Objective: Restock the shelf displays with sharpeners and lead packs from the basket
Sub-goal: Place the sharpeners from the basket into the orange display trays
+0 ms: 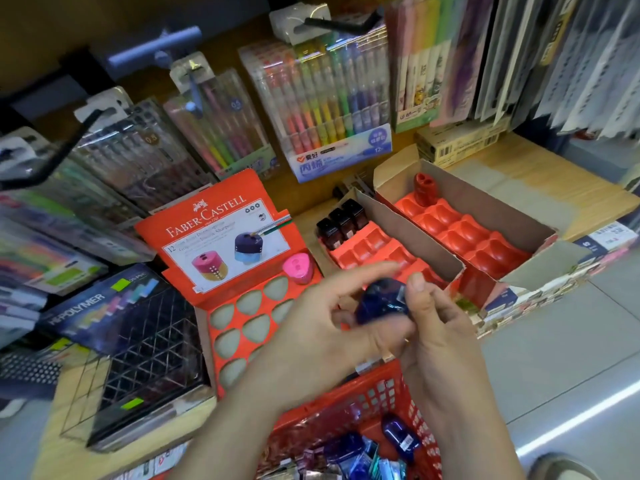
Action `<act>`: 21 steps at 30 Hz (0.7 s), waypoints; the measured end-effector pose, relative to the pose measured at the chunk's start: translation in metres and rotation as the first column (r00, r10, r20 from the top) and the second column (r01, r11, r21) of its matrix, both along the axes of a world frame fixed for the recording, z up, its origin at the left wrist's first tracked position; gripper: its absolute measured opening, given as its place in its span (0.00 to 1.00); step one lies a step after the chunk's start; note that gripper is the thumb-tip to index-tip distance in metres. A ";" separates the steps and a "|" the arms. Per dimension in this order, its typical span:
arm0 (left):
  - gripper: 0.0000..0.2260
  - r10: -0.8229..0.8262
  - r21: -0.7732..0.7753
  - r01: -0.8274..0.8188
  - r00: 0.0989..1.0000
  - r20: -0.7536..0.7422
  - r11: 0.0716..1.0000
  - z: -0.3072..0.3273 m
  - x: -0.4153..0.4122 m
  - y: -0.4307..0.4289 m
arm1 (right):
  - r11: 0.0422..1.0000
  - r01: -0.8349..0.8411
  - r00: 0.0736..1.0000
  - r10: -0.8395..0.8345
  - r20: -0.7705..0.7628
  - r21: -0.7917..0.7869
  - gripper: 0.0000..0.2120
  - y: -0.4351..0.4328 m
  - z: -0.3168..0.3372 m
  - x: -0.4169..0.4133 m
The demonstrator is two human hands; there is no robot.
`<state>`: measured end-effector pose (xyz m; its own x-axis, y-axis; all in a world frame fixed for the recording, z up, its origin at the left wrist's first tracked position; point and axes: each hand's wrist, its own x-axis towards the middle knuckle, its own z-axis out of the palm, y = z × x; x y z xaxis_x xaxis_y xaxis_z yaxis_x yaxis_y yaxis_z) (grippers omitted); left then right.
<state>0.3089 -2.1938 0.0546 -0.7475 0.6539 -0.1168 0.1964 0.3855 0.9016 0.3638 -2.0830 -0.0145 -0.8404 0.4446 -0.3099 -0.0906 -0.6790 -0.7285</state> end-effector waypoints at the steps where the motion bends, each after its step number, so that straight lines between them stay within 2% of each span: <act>1: 0.22 0.013 -0.025 -0.014 1.000 -0.026 1.000 -0.004 0.009 -0.006 | 0.998 -0.036 0.999 0.035 0.029 0.049 0.39 -0.002 0.000 0.001; 2: 0.24 0.078 -0.046 -0.081 0.995 -0.065 0.996 -0.010 0.012 -0.011 | 0.994 -0.075 0.996 0.070 0.055 0.085 0.37 -0.005 0.001 0.002; 4: 0.26 0.224 -0.035 -0.226 0.974 -0.039 0.974 -0.018 0.015 -0.021 | 0.976 -0.181 0.982 0.173 0.074 0.120 0.30 -0.010 0.004 0.004; 5: 0.26 0.248 -0.057 -0.252 0.967 -0.064 0.966 -0.020 0.015 -0.025 | 0.957 -0.253 0.967 0.245 0.071 0.139 0.27 -0.013 0.005 0.005; 8: 0.24 0.166 -0.166 -0.209 0.956 -0.242 0.964 -0.025 0.016 -0.034 | 0.904 -0.362 0.932 0.351 0.086 0.228 0.17 -0.021 0.000 0.004; 10: 0.23 0.237 -0.100 -0.254 0.959 -0.154 0.962 -0.025 0.015 -0.042 | 0.936 -0.328 0.945 0.325 0.041 0.130 0.19 -0.025 -0.005 0.005; 12: 0.15 0.384 0.001 -0.385 0.923 0.023 0.923 -0.023 0.011 -0.052 | 0.943 -0.325 0.943 0.317 -0.102 -0.073 0.25 -0.026 -0.010 0.004; 13: 0.13 0.437 0.009 -0.442 0.889 0.134 0.897 -0.022 0.009 -0.057 | 0.933 -0.343 0.932 0.324 -0.160 -0.110 0.30 -0.027 -0.011 0.005; 14: 0.15 0.445 0.008 -0.462 0.858 0.256 0.887 -0.021 0.008 -0.061 | 0.926 -0.361 0.921 0.335 -0.200 -0.111 0.31 -0.029 -0.012 0.006; 16: 0.16 0.385 0.037 -0.438 0.823 0.418 0.898 -0.020 0.008 -0.068 | 0.923 -0.378 0.904 0.353 -0.243 -0.067 0.25 -0.034 -0.015 0.005; 19: 0.19 0.367 0.068 -0.434 0.828 0.423 0.898 -0.019 0.009 -0.071 | 0.910 -0.415 0.880 0.406 -0.246 0.016 0.25 -0.042 -0.018 0.003; 21: 0.18 0.414 0.061 -0.458 0.846 0.335 0.887 -0.017 0.005 -0.074 | 0.908 -0.396 0.892 0.416 -0.177 0.137 0.26 -0.044 -0.018 0.002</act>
<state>0.3137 -2.2674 0.0372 -0.9002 0.2946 -0.3206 -0.2556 0.2386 0.9369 0.3653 -2.1274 -0.0324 -0.9932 0.0706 -0.0927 0.0297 -0.6161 -0.7871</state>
